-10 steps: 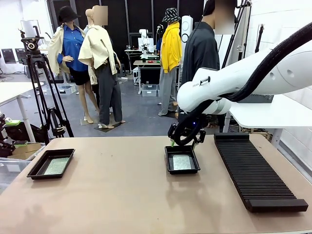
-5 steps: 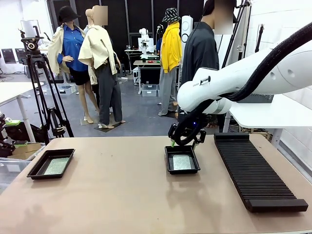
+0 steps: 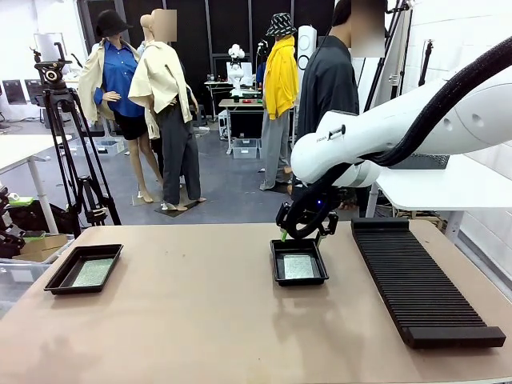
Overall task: Inspect and transfer BCBs to ESD trays.
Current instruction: Pick up the ESD tray and place it on the left side of the table.
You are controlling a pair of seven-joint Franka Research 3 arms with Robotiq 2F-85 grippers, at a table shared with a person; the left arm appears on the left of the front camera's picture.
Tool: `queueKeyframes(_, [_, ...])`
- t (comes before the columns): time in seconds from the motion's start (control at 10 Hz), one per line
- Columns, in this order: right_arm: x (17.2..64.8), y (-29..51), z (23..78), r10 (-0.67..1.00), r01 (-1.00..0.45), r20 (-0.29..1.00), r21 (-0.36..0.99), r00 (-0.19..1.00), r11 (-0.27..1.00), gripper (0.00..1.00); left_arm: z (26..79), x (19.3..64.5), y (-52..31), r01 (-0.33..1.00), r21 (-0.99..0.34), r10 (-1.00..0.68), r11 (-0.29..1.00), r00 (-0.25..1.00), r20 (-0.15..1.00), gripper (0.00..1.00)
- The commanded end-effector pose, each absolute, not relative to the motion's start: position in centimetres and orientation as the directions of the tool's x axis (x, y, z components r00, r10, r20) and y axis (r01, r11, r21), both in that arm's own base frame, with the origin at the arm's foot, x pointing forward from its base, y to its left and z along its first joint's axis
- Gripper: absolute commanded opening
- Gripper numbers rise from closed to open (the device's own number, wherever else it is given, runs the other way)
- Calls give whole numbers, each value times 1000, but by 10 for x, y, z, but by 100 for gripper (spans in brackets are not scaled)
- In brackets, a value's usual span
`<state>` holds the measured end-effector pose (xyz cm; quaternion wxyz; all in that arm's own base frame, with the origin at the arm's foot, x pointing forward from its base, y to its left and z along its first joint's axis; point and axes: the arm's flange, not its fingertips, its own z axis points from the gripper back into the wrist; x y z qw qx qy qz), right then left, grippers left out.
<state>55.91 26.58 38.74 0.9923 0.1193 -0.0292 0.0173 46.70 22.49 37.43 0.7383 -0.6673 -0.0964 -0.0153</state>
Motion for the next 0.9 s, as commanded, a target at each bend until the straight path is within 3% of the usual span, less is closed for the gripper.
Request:
queueKeyframes(0.0, [560,266,387,25,-41,69,238,997,970,100,377,468,225,157,-982,108,109,980,169,100])
queueKeyframes(0.2, [559,266,387,27,-41,62,236,998,971,100,377,468,225,157,-982,108,109,980,169,100])
queueKeyframes(0.5, [565,203,435,62,-52,-7,455,998,889,100,377,468,225,157,-982,108,109,980,169,100])
queueKeyframes(0.8, [559,111,472,8,-12,9,639,1000,769,100,382,467,211,147,-984,114,102,981,159,100])
